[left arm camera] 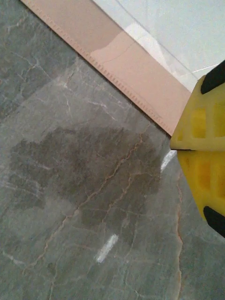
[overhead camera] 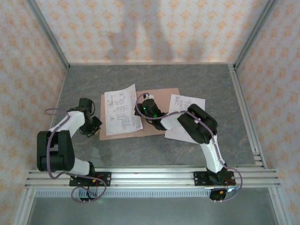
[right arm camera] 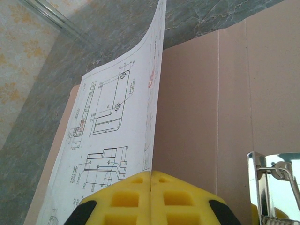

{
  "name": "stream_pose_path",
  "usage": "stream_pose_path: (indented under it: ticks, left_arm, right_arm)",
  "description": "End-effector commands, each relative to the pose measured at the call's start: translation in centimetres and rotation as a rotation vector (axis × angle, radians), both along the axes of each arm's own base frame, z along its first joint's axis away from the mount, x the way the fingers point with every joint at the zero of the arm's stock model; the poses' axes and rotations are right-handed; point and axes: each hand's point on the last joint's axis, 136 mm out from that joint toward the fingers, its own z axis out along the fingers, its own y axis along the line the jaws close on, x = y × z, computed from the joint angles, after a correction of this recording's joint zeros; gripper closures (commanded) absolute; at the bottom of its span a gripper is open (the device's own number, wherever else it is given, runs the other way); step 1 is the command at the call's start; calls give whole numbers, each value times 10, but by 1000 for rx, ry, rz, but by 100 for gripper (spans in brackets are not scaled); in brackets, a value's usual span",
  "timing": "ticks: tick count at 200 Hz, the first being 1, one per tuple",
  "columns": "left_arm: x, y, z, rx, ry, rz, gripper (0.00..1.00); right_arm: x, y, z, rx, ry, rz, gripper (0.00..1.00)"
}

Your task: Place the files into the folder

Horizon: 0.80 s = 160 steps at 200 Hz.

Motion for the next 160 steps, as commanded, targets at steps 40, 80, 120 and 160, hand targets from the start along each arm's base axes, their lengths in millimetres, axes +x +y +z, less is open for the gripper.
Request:
stream_pose_path:
  ticks: [40, 80, 120, 160]
  left_arm:
    - [3, -6, -22, -42, -11, -3, 96]
    - [-6, -12, -41, -75, 3, 30, 98]
    - [-6, -11, -36, -70, -11, 31, 98]
    - [-7, -11, -33, -65, -14, 27, 98]
  right_arm:
    - [1, -8, -11, 10, 28, -36, 100]
    - [-2, -5, -16, 21, 39, -40, 100]
    - [-3, 4, -16, 34, 40, -41, 100]
    - [-3, 11, -16, 45, 45, -42, 100]
